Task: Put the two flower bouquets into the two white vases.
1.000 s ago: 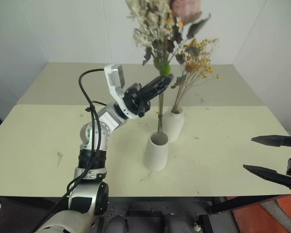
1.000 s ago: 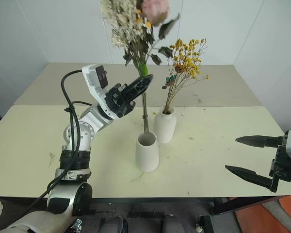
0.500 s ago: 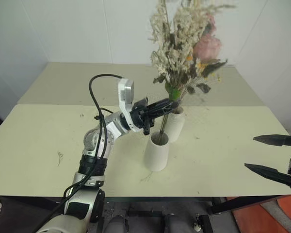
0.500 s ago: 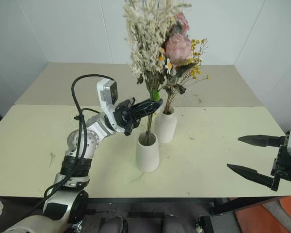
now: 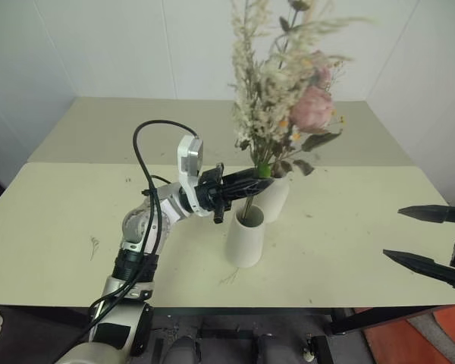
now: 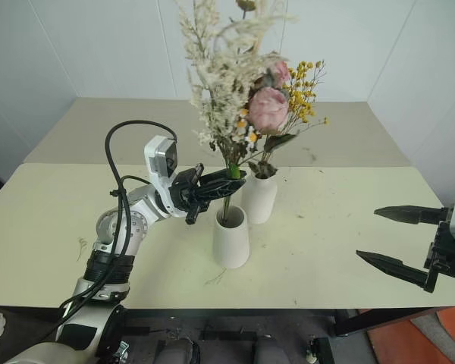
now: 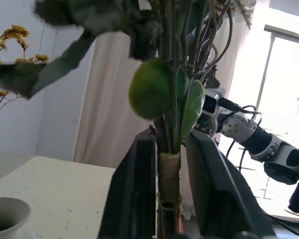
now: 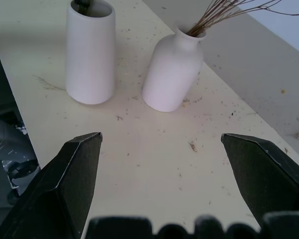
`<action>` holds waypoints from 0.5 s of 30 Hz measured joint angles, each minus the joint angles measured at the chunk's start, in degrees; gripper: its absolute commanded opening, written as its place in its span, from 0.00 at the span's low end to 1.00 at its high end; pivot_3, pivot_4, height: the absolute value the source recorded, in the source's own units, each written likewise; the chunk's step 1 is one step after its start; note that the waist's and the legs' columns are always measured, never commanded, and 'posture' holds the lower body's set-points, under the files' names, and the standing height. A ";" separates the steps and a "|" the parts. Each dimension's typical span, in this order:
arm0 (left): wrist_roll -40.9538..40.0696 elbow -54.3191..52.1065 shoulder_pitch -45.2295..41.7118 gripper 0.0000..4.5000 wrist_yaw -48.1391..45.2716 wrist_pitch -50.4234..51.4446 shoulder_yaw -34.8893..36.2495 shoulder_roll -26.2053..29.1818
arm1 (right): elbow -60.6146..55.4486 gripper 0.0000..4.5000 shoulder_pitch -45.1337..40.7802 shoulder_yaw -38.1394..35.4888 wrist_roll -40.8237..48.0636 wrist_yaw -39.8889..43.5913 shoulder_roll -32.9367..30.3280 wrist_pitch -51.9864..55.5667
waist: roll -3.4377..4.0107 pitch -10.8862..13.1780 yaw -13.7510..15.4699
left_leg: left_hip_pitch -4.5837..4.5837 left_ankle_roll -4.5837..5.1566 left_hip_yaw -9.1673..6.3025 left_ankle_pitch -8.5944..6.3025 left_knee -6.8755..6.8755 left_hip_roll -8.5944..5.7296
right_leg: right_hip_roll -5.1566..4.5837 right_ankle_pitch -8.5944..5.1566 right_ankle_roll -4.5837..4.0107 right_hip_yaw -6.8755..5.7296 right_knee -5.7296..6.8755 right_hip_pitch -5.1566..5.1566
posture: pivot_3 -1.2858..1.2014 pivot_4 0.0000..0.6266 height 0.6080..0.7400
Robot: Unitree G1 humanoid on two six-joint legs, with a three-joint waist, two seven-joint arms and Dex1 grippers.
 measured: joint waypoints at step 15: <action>12.46 -0.36 -1.44 0.99 -5.22 -3.85 -5.71 13.06 | 2.98 1.00 -4.54 4.37 -2.83 -0.41 -0.24 -2.68 | 0.01 0.00 0.06 | -0.02 0.00 0.00 0.00 -0.01 0.01 | 0.00 -0.02 0.01 -0.02 -0.01 -0.02 | 0.52 0.24 1.00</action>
